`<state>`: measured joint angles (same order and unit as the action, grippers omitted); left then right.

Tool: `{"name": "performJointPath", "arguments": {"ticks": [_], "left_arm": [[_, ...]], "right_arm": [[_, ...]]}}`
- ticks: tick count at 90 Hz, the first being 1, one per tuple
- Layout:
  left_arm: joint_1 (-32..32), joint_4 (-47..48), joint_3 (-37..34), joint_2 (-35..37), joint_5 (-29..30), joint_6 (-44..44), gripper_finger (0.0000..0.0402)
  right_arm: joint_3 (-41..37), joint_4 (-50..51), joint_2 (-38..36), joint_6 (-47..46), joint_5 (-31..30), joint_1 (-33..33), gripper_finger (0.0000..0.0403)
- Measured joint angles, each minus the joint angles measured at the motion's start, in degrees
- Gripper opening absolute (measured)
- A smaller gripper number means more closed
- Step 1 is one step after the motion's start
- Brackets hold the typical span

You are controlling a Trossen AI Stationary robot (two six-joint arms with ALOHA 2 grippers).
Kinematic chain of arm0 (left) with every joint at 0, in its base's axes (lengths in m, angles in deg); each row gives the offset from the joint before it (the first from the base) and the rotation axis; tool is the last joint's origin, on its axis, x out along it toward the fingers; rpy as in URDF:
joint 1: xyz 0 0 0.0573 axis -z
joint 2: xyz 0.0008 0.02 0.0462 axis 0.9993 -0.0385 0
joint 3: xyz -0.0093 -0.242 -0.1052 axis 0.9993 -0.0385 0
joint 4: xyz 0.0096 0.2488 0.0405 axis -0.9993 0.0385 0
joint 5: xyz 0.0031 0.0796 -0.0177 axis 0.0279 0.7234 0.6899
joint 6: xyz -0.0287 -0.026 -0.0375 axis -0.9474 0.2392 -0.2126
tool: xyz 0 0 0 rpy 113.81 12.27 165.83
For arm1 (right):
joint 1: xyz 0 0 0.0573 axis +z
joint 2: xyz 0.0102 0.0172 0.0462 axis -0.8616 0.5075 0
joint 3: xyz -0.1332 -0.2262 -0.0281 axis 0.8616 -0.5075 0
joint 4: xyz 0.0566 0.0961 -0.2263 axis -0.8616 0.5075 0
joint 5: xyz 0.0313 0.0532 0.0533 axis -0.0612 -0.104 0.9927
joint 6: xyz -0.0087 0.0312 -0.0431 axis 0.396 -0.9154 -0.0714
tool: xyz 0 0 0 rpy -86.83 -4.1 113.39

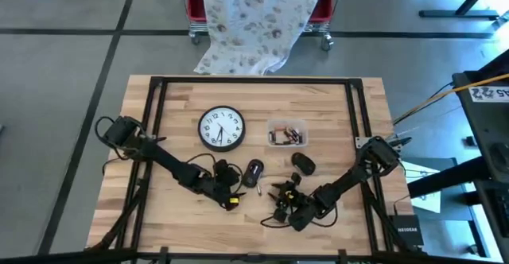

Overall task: Insert battery
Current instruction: Insert the silver battery into the left computer mouse

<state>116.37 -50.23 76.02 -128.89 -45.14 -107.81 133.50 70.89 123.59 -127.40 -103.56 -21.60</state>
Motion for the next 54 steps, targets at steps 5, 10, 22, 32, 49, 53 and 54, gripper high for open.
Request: {"name": "performJointPath", "arguments": {"ticks": [5, 10, 22, 32, 49, 53, 54], "left_arm": [[0.7, -1.4, 0.0, -1.0, -0.8, -0.8, 0.0354], [1.3, -3.3, 0.1, -2.3, -1.1, -1.7, 0.0354], [2.1, -11.8, 0.1, -5.5, -2.3, -0.4, 0.0354], [1.7, -19.3, 0.1, -7.2, -7.7, 0.7, 0.0354], [1.0, -21.4, 0.2, -7.5, -13.9, -2.6, 0.0354], [1.0, -21.7, 0.2, -7.5, -14.2, -2.9, 0.0354], [1.0, -21.8, 0.2, -7.5, -14.3, -3.0, 0.0354]], "right_arm": [[0.0, -0.2, 0.0, 0.0, 0.1, -0.3, 0.0189], [0.0, -0.3, 0.0, 0.0, 0.4, -0.7, 0.0198], [0.1, -0.5, 0.0, 0.1, 0.7, -1.4, 0.0206], [0.1, -0.6, -0.1, 0.1, 1.2, -1.6, 0.0207], [0.1, -0.6, -0.1, 0.1, 1.4, -1.6, 0.0207], [0.1, -0.5, -0.1, 0.1, 1.4, -1.6, 0.0207], [0.1, -0.5, -0.1, 0.2, 1.4, -1.6, 0.0207]]}}
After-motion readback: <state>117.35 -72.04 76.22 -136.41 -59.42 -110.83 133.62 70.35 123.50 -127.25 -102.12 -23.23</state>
